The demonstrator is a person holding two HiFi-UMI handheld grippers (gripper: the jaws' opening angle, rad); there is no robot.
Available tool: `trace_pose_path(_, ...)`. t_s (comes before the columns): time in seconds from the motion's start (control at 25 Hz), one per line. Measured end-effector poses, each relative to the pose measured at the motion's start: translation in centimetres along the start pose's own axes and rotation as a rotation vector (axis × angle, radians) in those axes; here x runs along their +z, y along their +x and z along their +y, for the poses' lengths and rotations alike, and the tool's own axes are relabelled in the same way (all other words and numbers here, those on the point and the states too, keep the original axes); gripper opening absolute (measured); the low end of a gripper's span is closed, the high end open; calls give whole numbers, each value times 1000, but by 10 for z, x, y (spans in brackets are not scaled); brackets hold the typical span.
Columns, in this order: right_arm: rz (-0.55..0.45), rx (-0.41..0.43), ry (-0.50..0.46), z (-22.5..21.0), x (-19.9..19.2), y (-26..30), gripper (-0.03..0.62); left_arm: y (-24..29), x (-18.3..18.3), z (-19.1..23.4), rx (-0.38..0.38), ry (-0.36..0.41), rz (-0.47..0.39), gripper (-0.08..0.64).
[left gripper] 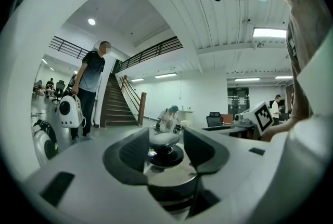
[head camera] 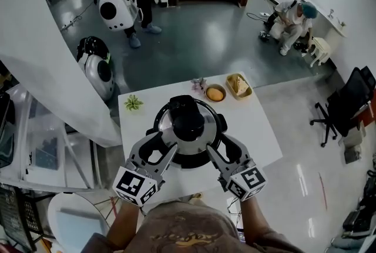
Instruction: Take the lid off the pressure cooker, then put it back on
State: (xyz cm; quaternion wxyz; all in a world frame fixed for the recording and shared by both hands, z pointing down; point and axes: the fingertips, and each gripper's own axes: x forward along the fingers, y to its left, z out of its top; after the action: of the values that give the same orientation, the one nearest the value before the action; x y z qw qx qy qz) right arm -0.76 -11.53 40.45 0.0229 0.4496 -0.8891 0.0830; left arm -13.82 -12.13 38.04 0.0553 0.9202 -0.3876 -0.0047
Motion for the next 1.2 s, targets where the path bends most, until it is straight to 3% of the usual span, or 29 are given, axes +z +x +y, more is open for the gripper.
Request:
trace_pose_path(0.08,12,36,-13,0,0,6,255,3,-1,0,-16,6,5,228)
trace_pose_path(0.2,20,82,-16,0,0,13,296,6,-3,1,-32,16,13,259)
trace_pose_path(0.72,139,303,-145,0,-14,50,299,41,-26,8,-129,105,109,265)
trace_pose_path(1.0,217,389,-172,-1,-22,62,279,57,-40,10,-165,152,170,265)
trace_pose_path(1.2,218,409,-256,-7,-13,68,279,65,-37,9,-179,163,176,264)
